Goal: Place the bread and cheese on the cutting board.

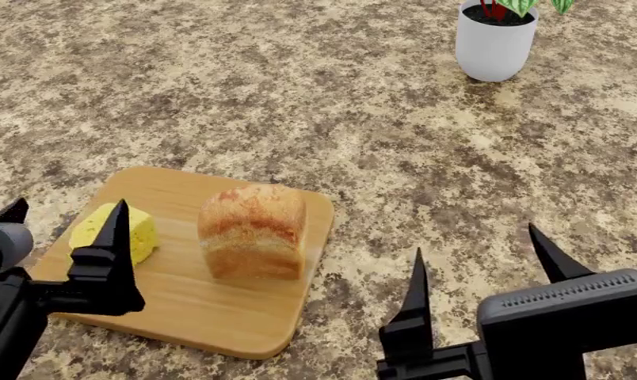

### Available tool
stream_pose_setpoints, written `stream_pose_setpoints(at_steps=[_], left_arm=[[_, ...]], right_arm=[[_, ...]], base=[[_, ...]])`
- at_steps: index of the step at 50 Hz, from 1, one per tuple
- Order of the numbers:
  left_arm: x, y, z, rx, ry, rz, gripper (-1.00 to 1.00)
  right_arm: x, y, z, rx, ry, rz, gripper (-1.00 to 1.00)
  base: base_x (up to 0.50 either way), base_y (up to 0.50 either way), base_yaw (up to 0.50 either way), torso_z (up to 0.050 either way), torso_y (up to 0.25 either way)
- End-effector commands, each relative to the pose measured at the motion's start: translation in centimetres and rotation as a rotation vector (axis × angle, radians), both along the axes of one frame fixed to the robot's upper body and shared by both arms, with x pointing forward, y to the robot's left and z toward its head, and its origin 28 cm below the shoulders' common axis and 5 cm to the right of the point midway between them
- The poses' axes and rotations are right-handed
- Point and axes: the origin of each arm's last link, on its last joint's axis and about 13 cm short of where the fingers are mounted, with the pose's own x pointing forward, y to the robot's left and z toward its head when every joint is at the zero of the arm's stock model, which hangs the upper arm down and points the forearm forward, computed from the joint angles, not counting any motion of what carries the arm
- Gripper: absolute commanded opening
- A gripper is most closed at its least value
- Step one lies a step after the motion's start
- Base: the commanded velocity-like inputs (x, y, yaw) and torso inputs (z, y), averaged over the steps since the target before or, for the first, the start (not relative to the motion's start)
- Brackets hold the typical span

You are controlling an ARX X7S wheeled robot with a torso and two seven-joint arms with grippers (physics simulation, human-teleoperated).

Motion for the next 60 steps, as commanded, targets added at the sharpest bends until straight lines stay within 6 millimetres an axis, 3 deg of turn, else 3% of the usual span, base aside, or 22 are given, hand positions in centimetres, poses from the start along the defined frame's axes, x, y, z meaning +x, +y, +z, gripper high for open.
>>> stream_pose_setpoints(at_steps=[1,16,60], left_arm=[[-1.5,0.2,0.2,-0.036,-0.074,-0.035,1.0],[-3.6,0.6,1.6,-0.074,-0.125,-0.068,1.0],[-6.6,1.7,4.5,-0.159,-0.243,-0.068,1.0]], right_arm=[[-0.4,0.1,0.4,0.001,-0.024,-0.015,1.0],[-0.5,0.6,1.2,0.012,-0.072,-0.007,1.0],[-2.6,0.7,2.8,0.032,-0.246,-0.015,1.0]], base=[[0.0,0.0,0.0,0.0,0.0],[0.0,0.0,0.0,0.0,0.0],[0.0,0.0,0.0,0.0,0.0]])
